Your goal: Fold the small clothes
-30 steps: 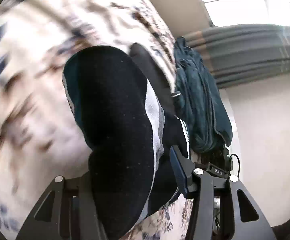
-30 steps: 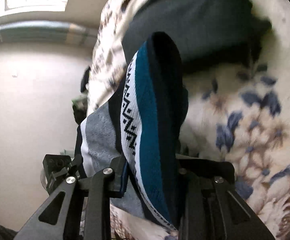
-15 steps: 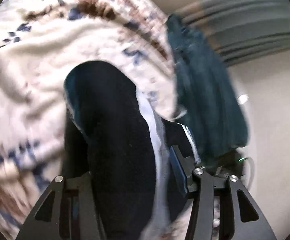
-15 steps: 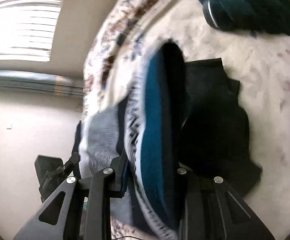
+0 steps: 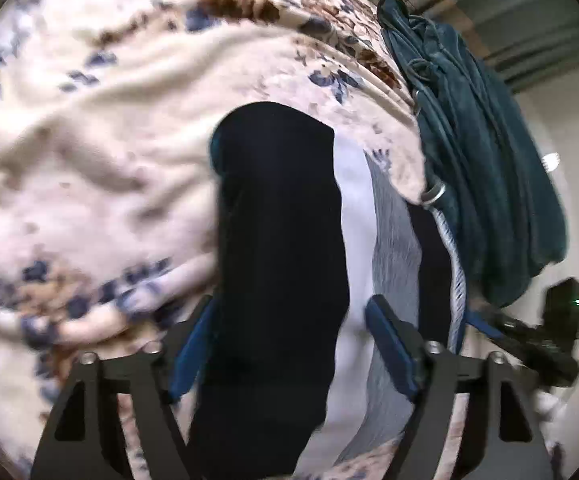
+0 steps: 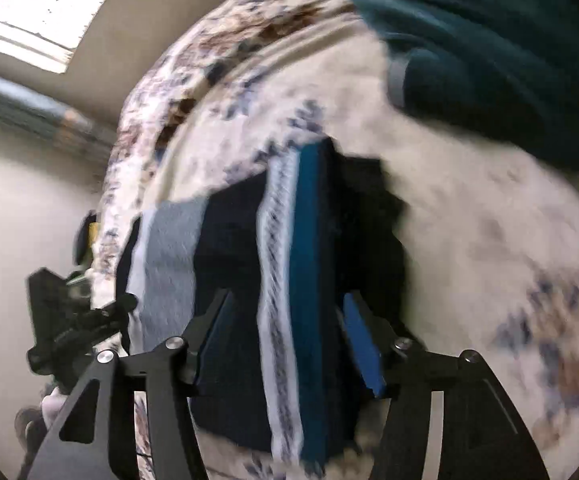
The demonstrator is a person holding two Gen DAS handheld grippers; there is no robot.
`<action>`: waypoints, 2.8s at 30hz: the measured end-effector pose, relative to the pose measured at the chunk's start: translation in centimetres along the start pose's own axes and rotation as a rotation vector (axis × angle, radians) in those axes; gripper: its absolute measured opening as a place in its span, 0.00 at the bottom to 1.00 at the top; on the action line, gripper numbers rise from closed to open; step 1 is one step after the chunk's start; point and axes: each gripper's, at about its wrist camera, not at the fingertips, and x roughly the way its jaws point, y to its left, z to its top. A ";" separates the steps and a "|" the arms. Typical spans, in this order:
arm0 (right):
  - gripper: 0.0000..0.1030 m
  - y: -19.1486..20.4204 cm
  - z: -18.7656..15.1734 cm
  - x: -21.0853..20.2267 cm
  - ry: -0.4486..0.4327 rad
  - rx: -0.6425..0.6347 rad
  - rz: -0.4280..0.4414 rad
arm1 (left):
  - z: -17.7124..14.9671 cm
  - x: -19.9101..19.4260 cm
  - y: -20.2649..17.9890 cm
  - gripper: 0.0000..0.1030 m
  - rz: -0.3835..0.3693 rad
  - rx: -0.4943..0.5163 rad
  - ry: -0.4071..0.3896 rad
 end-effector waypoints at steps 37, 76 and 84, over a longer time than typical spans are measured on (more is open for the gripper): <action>1.00 8.4 -15.8 -14.3 -0.275 -0.203 -0.578 | -15.3 -15.3 -15.2 0.99 0.456 0.199 -0.311; 1.00 27.8 -45.6 -62.6 -0.623 -0.394 -0.467 | -39.0 -49.7 -32.1 0.99 0.467 0.263 -0.565; 1.00 27.9 -46.1 -62.5 -0.611 -0.406 -0.460 | -39.4 -49.8 -32.0 0.99 0.465 0.252 -0.553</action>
